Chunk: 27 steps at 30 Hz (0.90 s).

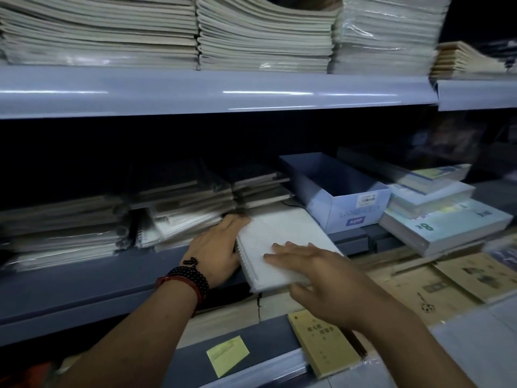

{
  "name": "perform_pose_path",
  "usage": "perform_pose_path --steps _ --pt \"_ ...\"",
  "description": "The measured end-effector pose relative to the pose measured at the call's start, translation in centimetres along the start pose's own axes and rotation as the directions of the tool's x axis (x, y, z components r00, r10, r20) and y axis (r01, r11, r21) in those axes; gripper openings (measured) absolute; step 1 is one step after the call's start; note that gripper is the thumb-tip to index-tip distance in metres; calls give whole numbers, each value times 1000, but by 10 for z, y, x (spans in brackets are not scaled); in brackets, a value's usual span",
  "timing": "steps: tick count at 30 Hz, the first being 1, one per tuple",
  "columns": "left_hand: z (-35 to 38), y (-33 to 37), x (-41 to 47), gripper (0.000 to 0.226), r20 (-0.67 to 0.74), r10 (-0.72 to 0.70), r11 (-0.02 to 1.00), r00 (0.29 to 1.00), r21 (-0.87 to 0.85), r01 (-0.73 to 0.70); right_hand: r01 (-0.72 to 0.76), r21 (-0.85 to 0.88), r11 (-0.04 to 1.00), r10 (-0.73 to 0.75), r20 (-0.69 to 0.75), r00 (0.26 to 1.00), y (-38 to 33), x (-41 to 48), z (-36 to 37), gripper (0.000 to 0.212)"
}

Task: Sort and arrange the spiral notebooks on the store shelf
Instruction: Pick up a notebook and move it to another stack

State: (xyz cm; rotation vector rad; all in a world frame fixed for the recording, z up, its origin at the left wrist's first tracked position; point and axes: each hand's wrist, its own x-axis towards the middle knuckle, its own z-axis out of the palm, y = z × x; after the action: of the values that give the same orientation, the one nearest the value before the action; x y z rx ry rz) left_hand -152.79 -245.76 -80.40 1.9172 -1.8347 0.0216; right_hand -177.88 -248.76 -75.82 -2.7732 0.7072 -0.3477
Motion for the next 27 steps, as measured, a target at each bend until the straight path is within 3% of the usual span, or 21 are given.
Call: perform_pose_path --steps 2,3,5,6,7,8,10,11,13,15,19,21,24,27 --pt "-1 1 -1 51 -3 0 1000 1000 9 0 -93 335 938 90 25 996 5 -13 -9 44" --pt "-1 2 -1 51 -6 -1 1000 1000 14 1 -128 445 886 184 -84 979 13 -17 -10 36" --pt "-1 3 -2 52 -13 0 1000 1000 18 0 -224 381 897 383 -419 824 35 -18 -5 18" --pt "-1 4 -3 52 -18 4 1000 1000 22 -4 -309 381 871 475 -495 728 43 -17 -4 11" --pt "-1 4 -2 53 -19 8 1000 1000 28 -7 -375 494 784 600 -452 660 50 -13 -1 10" --pt "-2 5 -2 53 -19 10 999 1000 34 -10 -380 662 647 701 -320 637 53 -9 0 14" --pt "-1 5 -2 53 -19 16 999 1000 34 -15 -382 872 306 756 22 655 53 1 0 20" --pt "-1 3 -2 53 -18 19 1000 1000 24 -19 -394 889 231 731 109 674 52 4 0 22" --pt "-1 2 -6 52 -51 40 999 998 -10 -40 -397 897 192 706 155 691 51 5 0 24" --pt "2 4 -14 49 -177 43 995 983 -85 -59 -382 909 168 684 172 709 50 -1 -1 28" --pt "1 24 -48 40 -386 -232 942 893 -319 107 -380 917 116 628 229 744 48 -16 4 36" --pt "-3 31 -66 29 -426 -357 898 831 -402 180 -385 914 127 615 232 753 49 -15 9 35" --pt "-20 44 -72 15 -184 -540 706 821 -630 323 -364 922 133 632 204 748 53 -8 16 36" --pt "-30 54 -66 18 60 -563 555 824 -711 432 -335 934 124 687 163 708 50 2 19 31"
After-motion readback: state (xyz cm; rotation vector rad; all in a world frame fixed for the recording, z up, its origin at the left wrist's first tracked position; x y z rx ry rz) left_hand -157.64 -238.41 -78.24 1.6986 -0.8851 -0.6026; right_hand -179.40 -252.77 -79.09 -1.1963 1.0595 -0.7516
